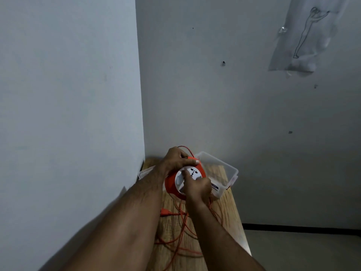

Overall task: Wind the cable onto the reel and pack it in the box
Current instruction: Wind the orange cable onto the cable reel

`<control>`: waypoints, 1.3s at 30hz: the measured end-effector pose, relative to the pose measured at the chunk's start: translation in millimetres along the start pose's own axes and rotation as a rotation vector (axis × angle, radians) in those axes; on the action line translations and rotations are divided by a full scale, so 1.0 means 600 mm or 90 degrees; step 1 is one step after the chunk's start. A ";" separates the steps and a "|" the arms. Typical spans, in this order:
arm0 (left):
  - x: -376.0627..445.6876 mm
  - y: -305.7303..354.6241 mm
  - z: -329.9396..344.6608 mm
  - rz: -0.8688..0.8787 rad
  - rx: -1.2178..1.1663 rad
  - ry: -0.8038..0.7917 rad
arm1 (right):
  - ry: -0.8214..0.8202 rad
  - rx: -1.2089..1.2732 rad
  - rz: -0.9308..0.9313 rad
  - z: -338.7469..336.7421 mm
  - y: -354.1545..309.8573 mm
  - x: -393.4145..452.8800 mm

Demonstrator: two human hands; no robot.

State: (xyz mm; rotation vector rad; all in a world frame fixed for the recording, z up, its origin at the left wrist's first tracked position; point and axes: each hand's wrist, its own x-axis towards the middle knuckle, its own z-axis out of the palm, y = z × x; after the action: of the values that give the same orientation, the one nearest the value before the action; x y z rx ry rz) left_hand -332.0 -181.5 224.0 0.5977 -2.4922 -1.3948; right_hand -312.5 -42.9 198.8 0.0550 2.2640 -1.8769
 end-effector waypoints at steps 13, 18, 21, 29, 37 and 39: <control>0.008 0.002 -0.024 -0.018 0.026 -0.008 | -0.193 -0.582 -0.954 -0.065 0.017 0.031; 0.007 -0.001 -0.022 -0.020 0.034 -0.015 | -0.326 -0.723 -1.039 -0.084 -0.014 0.057; 0.005 -0.003 -0.024 -0.034 0.039 -0.034 | -0.338 -0.778 -1.086 -0.092 -0.026 0.066; 0.005 0.004 -0.018 -0.019 0.012 -0.023 | -0.262 -0.837 -0.990 -0.080 -0.019 0.070; 0.003 0.003 -0.012 -0.003 -0.025 0.025 | -0.163 -0.489 -0.605 -0.062 -0.009 0.035; 0.005 0.004 -0.008 0.002 -0.032 0.022 | -0.090 -0.358 -0.483 -0.049 -0.004 0.015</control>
State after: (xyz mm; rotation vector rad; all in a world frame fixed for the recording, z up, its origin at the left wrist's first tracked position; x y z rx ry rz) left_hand -333.2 -185.3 228.7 0.6019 -2.4239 -1.4288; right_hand -325.3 -15.2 204.5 -1.1086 2.8344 -1.3118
